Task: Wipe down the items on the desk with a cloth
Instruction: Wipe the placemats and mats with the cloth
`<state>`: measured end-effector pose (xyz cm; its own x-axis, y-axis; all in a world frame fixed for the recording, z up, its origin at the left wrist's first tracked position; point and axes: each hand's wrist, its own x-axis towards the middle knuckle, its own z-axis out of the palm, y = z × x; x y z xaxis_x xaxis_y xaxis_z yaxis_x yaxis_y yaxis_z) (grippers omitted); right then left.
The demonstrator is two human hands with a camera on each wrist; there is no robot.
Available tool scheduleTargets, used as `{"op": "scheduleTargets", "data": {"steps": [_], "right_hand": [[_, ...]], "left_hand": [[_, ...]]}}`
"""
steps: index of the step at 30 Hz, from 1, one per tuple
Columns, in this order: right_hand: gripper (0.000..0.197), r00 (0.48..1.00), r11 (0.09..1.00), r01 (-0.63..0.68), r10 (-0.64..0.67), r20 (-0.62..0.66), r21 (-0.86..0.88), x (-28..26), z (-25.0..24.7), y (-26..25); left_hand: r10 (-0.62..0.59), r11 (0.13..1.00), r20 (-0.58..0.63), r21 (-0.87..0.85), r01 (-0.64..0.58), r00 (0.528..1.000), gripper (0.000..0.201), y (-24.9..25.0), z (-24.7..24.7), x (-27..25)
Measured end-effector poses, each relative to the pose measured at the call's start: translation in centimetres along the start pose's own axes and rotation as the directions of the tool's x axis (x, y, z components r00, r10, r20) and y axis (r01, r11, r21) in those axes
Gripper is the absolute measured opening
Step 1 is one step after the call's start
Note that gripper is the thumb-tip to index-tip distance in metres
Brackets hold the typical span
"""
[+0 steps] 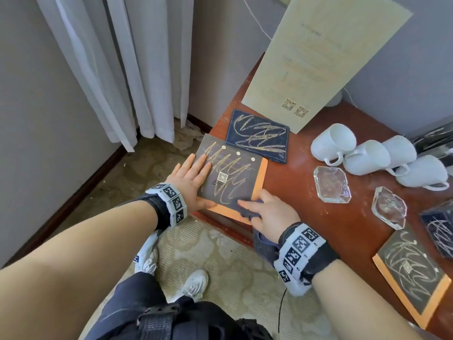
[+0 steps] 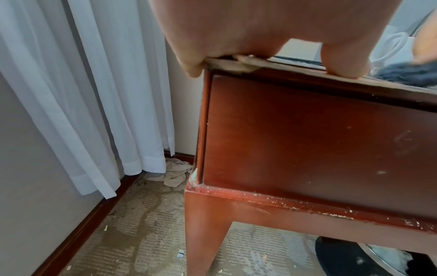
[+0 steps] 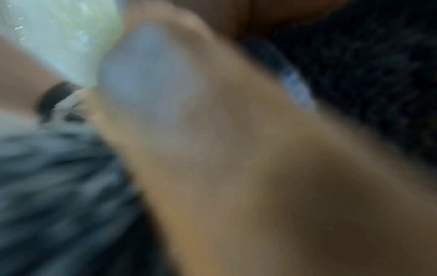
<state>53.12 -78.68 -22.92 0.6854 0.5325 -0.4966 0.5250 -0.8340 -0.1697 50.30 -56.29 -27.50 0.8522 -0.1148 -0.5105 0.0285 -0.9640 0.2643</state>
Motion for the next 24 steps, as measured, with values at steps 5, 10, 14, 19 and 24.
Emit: {"op": "scheduleTargets", "data": {"steps": [5,10,14,19,24], "right_hand": [[0.053,0.986,0.988,-0.157,0.157,-0.062,0.000,1.1,0.3,-0.9],[0.049,0.977,0.985,0.166,-0.159,0.142,-0.036,0.4,-0.1,-1.1],[0.051,0.970,0.976,-0.133,0.163,-0.181,0.171,2.2,-1.6,0.7],[0.051,1.000,0.999,0.014,-0.014,0.005,-0.032,1.9,0.2,-1.5],[0.051,0.989,0.990,0.113,-0.121,0.084,0.087,2.0,-1.3,0.6]], "left_hand": [[-0.008,1.000,0.005,-0.012,0.009,1.000,0.102,0.0,0.0,0.1],[-0.010,1.000,0.001,-0.014,0.010,1.000,0.102,-0.1,0.0,0.0],[-0.021,1.000,0.018,-0.011,0.021,1.000,0.105,0.1,-0.3,-0.1],[-0.023,1.000,0.049,-0.005,0.023,0.999,0.117,0.2,-0.6,-0.2],[-0.028,1.000,0.026,-0.006,0.028,0.999,0.119,0.2,-0.4,-0.2]]}}
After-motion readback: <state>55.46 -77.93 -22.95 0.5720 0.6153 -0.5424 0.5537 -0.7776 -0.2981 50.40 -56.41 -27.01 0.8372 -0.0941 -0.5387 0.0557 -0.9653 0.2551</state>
